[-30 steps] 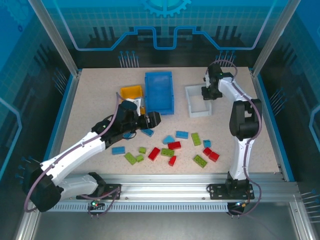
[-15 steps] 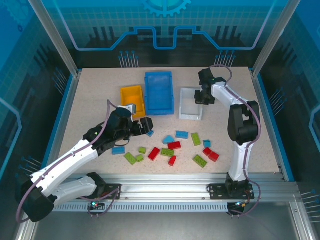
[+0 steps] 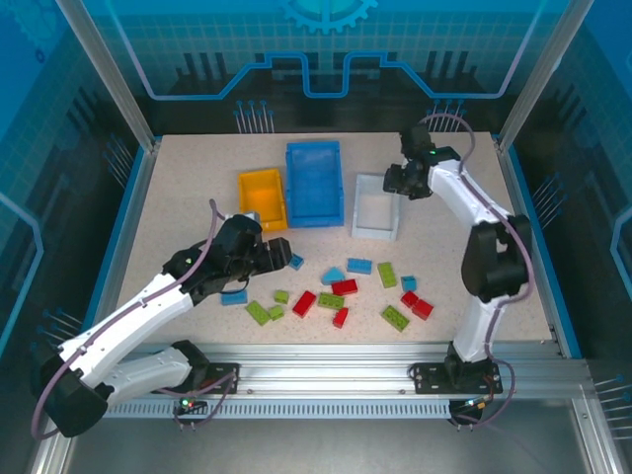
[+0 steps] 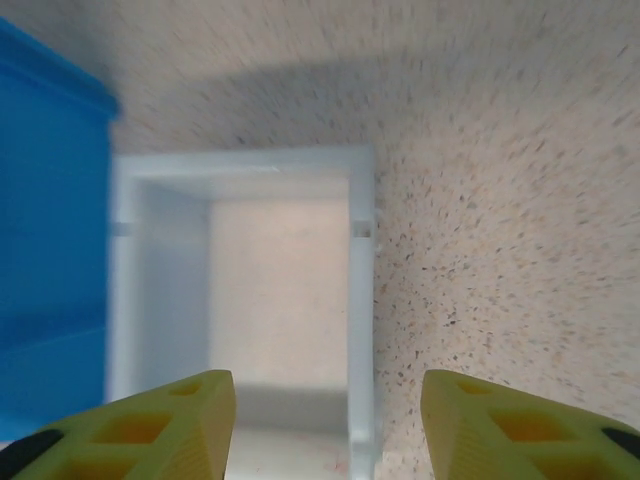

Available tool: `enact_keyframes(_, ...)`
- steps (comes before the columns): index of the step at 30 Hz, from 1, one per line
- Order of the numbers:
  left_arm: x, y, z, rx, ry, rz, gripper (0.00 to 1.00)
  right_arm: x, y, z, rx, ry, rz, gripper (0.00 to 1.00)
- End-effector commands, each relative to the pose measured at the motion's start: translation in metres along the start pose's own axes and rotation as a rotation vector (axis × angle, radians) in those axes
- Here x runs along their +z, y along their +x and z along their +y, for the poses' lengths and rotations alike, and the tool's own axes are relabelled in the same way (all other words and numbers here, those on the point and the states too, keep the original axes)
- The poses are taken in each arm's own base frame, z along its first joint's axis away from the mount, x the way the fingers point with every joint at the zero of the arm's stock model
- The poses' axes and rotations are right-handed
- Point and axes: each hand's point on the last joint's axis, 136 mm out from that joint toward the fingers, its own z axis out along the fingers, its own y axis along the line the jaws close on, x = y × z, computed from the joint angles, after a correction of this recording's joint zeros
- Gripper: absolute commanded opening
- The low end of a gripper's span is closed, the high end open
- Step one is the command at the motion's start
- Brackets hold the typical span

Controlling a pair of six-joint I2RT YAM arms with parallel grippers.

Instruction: Sort the legos into containers by color

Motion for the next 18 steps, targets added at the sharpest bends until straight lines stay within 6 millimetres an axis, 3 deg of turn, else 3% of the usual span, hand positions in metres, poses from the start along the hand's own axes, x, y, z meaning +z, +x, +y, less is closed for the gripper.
enact_keyframes(1,-0.014,-0.013,0.016,-0.006,-0.086,-0.028,0.8,-0.062,0.001,0.027,-0.032,-0.074,-0.104,0.53)
enact_keyframes(4,-0.02,-0.019,0.027,-0.047,-0.107,-0.032,0.79,-0.104,0.022,0.059,-0.098,-0.165,-0.177,0.54)
enact_keyframes(7,-0.023,-0.018,0.047,-0.108,-0.164,-0.02,0.78,-0.133,0.061,0.088,-0.16,-0.264,-0.201,0.55)
enact_keyframes(13,-0.013,-0.011,0.091,-0.202,-0.271,0.019,0.76,-0.173,0.153,0.147,-0.318,-0.567,-0.174,0.56)
enact_keyframes(18,0.012,-0.012,0.131,-0.255,-0.377,0.021,0.67,-0.179,0.209,0.166,-0.362,-0.639,-0.116,0.57)
